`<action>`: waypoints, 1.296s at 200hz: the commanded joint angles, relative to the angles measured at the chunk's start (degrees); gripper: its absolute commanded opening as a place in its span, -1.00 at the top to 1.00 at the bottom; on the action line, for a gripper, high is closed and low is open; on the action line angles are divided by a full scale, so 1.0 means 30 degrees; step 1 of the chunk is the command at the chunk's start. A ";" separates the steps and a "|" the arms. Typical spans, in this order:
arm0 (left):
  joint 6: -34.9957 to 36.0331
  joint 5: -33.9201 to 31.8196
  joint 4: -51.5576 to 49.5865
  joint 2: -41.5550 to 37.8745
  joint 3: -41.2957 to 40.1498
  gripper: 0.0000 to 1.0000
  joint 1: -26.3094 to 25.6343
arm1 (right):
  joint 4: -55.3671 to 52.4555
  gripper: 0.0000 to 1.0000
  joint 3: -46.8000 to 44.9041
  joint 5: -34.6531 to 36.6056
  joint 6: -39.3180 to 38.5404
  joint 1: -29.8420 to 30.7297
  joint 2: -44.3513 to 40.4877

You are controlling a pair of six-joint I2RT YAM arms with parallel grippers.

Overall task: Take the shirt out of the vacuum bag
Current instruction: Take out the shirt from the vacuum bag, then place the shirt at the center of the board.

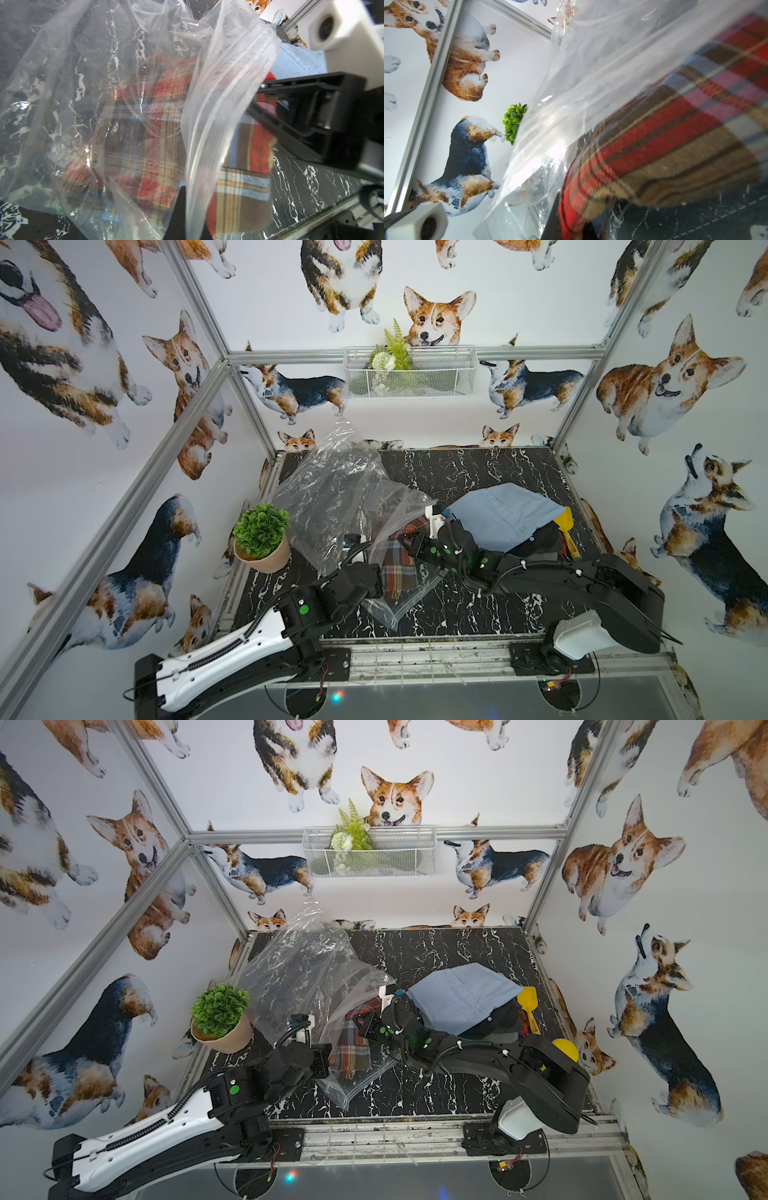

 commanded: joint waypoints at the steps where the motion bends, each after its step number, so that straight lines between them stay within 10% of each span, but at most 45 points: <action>1: -0.0011 -0.0561 0.0097 0.0228 0.0094 1.00 0.0005 | -0.1075 1.00 -0.0087 0.0176 -0.0255 0.0144 -0.1540; 134: -0.0146 -0.0659 0.0495 0.0332 -0.0367 1.00 0.0016 | -0.8844 1.00 0.1907 0.1612 -0.2230 -0.0112 -1.0345; 259: -0.0359 -0.0576 0.0155 -0.0481 -0.0605 1.00 0.0011 | -1.4458 1.00 0.9532 -1.0450 -0.2168 -1.6502 -0.8785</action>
